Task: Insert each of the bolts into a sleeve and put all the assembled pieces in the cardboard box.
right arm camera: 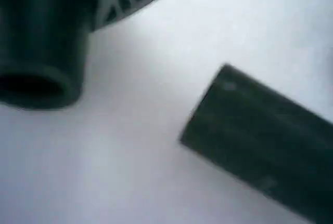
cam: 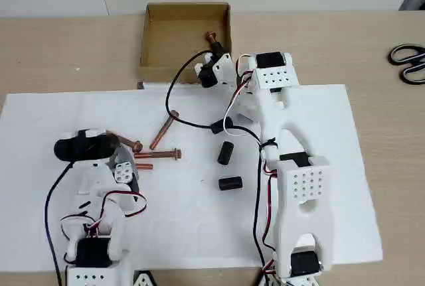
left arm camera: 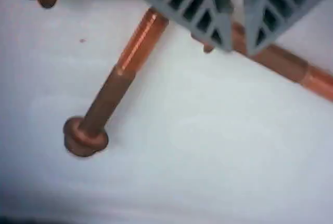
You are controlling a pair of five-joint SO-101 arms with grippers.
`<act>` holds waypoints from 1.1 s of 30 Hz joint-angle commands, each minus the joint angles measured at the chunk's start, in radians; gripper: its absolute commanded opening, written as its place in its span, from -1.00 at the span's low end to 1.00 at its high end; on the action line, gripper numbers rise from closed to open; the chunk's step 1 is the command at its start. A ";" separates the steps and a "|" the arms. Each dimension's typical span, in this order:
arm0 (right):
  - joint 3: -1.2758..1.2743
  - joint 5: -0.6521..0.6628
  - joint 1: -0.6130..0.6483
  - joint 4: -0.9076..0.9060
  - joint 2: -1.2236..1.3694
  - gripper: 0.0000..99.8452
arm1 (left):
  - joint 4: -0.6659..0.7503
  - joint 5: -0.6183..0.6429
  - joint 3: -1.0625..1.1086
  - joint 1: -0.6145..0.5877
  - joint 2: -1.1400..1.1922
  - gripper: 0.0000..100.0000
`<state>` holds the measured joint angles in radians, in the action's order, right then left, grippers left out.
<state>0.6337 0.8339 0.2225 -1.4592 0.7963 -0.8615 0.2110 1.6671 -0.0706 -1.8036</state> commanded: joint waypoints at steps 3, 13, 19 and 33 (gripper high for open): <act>-0.008 -0.069 0.064 -0.064 -0.047 -0.99 | 0.018 -0.003 0.007 -0.005 -0.008 -0.99; -0.008 -0.318 0.147 -0.263 -0.340 -0.99 | 0.023 -0.003 0.004 -0.006 -0.008 -0.98; -0.112 -0.525 0.097 -0.280 -0.455 -0.99 | 0.023 -0.005 -0.005 0.000 -0.008 -0.98; -0.684 -0.726 -0.107 -0.272 -0.990 -0.99 | -0.235 -0.003 -0.317 0.149 0.000 -0.98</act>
<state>0.0322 0.1312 0.1550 -1.7231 -0.0537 -1.0564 0.2110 1.4308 0.0476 -1.8036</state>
